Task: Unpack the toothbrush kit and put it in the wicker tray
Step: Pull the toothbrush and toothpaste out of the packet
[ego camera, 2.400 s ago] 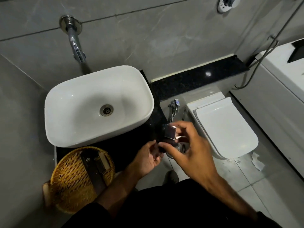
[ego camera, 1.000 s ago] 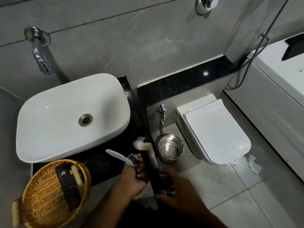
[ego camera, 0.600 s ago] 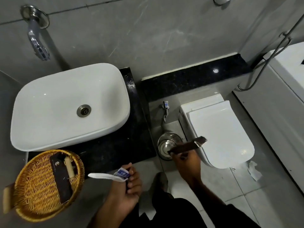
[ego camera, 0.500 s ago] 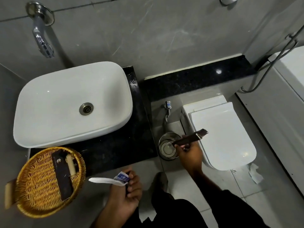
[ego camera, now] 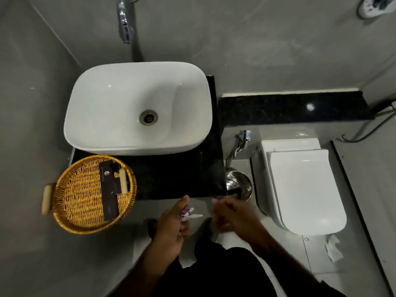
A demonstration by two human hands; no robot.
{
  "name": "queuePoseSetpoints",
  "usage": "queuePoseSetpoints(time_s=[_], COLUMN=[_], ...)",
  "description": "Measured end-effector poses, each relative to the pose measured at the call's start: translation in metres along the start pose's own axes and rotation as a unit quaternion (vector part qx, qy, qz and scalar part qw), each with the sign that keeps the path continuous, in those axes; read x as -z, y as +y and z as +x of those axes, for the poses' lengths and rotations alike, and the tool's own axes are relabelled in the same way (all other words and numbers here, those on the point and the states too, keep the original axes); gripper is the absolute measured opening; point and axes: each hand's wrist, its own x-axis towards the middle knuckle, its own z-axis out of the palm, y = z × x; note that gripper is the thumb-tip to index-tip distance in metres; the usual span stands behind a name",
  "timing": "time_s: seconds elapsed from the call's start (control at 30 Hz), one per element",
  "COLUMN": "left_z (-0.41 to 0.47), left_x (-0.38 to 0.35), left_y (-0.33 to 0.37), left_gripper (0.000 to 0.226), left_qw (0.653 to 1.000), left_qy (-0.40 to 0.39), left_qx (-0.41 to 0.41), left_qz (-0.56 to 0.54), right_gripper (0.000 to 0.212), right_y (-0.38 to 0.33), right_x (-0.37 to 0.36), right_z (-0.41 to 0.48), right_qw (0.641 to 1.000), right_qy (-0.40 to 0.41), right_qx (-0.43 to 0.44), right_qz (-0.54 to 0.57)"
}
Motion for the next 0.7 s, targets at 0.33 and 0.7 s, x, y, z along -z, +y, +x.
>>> queuePoseSetpoints(time_s=[0.33, 0.7], left_z=[-0.033, -0.013], left_x=[0.052, 0.187], left_y=[0.058, 0.139], left_gripper=[0.045, 0.048], left_qw=[0.968, 0.937], left_qy=[0.027, -0.040], left_qx=[-0.223, -0.185], left_qz=[0.110, -0.295], right_gripper=[0.016, 0.016], right_y=[-0.054, -0.061], right_x=[-0.112, -0.211], right_z=[-0.029, 0.018], right_qw=[0.954, 0.972], right_qy=[-0.264, -0.207], right_qx=[-0.126, -0.088], right_qz=[0.067, -0.062])
